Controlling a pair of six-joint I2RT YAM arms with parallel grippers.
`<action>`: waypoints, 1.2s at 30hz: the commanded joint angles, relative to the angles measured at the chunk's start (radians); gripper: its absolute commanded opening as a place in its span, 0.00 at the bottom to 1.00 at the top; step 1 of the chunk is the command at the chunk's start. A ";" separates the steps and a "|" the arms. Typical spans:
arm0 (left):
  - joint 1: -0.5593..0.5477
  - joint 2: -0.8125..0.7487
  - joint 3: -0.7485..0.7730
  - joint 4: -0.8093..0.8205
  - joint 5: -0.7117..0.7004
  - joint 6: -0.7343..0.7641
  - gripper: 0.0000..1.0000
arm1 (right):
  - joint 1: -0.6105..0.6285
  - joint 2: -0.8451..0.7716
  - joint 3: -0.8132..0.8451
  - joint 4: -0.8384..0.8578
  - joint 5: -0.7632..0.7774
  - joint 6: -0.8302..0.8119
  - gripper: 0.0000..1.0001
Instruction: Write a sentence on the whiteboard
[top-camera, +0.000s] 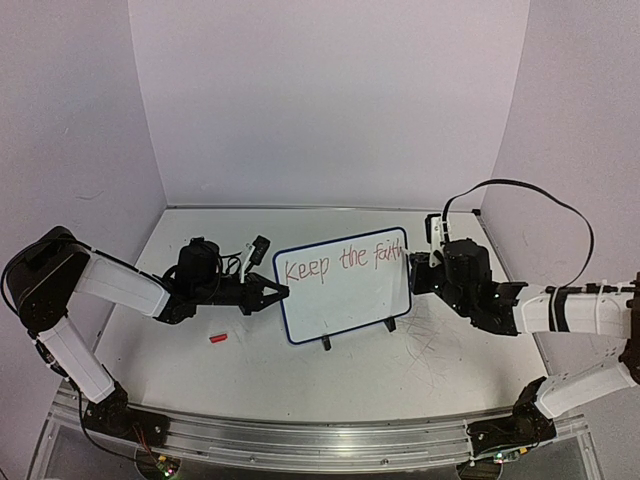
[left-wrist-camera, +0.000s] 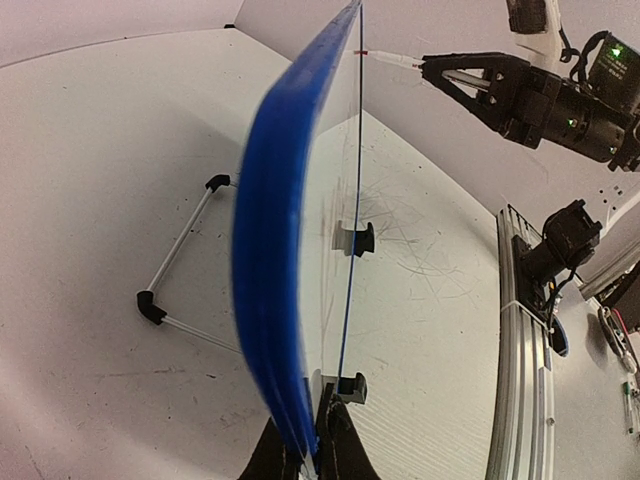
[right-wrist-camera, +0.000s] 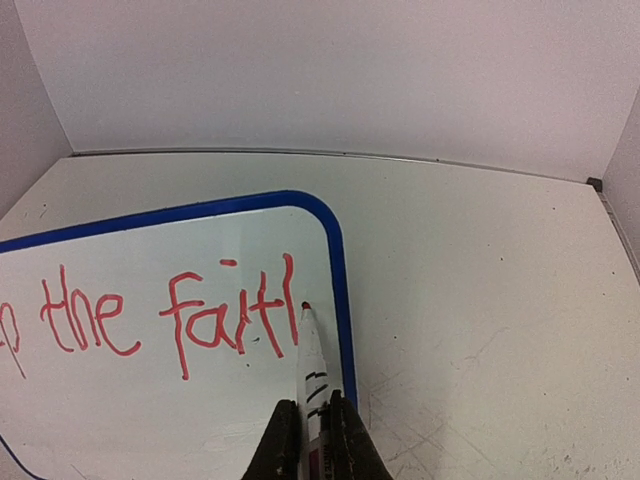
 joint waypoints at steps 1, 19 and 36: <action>0.016 0.000 0.012 -0.077 -0.160 0.094 0.00 | -0.001 0.012 0.043 0.039 0.031 -0.010 0.00; 0.016 -0.004 0.010 -0.077 -0.164 0.092 0.00 | -0.001 -0.002 0.037 -0.059 0.006 0.007 0.00; 0.016 0.004 0.014 -0.078 -0.176 0.085 0.00 | -0.001 -0.163 -0.013 -0.053 -0.107 -0.083 0.00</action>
